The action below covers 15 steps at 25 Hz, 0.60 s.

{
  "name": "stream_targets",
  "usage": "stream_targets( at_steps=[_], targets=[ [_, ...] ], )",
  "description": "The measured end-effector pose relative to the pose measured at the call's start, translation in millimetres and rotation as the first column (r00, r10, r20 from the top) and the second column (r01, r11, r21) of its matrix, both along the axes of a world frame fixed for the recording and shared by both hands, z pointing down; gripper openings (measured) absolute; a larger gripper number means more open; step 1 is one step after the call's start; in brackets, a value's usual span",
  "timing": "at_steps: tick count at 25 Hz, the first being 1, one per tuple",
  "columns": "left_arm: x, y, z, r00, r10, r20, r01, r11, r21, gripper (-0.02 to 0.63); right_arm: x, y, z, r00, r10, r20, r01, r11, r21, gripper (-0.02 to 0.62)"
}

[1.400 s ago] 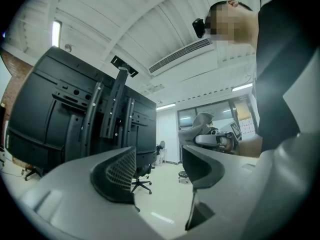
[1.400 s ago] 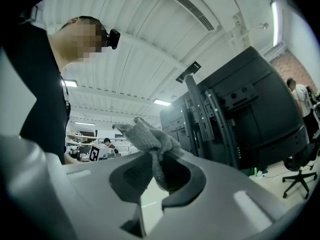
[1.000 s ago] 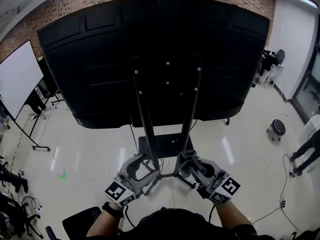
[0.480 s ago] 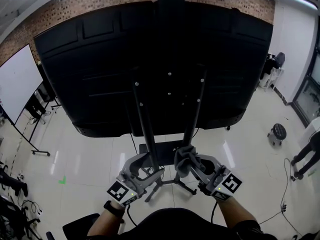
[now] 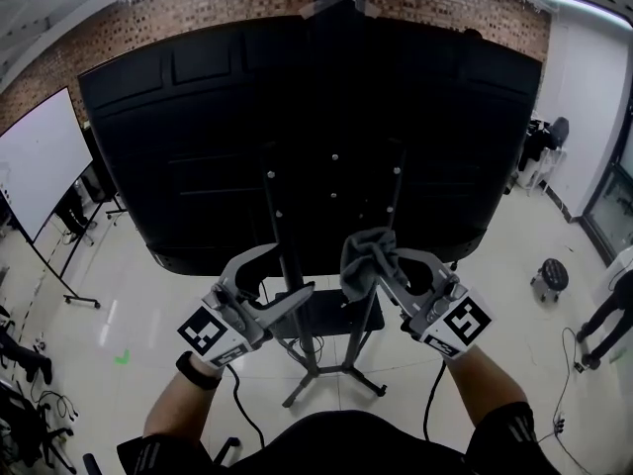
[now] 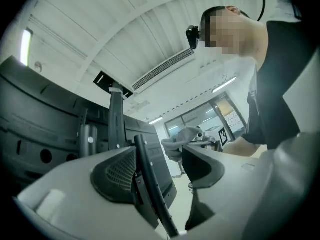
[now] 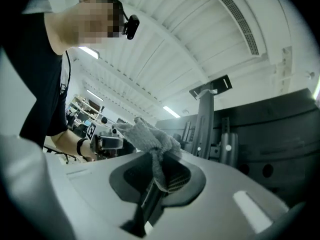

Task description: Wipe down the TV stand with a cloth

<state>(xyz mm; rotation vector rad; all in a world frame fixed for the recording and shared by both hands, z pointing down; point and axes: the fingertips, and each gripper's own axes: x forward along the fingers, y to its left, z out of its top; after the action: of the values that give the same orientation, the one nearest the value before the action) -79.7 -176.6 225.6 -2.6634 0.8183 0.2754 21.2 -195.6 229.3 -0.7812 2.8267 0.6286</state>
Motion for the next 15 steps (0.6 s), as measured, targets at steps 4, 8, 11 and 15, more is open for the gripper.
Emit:
stream_targets(
  at_steps=[4, 8, 11, 15],
  targets=[
    [3, -10, -55, 0.999, -0.012, 0.041, 0.007, 0.994, 0.111, 0.31, -6, -16, -42, 0.999, 0.007, -0.032, -0.006, 0.998, 0.061, 0.037],
    [18, -16, -105, 0.996, 0.008, 0.093, -0.026, 0.979, 0.201, 0.307, -12, -34, -97, 0.996, 0.059, -0.071, -0.045, 0.983, 0.181, 0.037],
    [26, -30, -139, 0.995, 0.016, 0.103, -0.038, 0.976, 0.214, 0.307, -16, -47, -139, 0.995, 0.073, -0.062, -0.058, 0.973, 0.222, 0.037],
    [30, -57, -181, 0.989, -0.069, 0.131, 0.031, 0.961, 0.275, 0.308, -23, -65, -186, 0.986, 0.137, -0.099, -0.103, 0.952, 0.288, 0.037]
  ],
)
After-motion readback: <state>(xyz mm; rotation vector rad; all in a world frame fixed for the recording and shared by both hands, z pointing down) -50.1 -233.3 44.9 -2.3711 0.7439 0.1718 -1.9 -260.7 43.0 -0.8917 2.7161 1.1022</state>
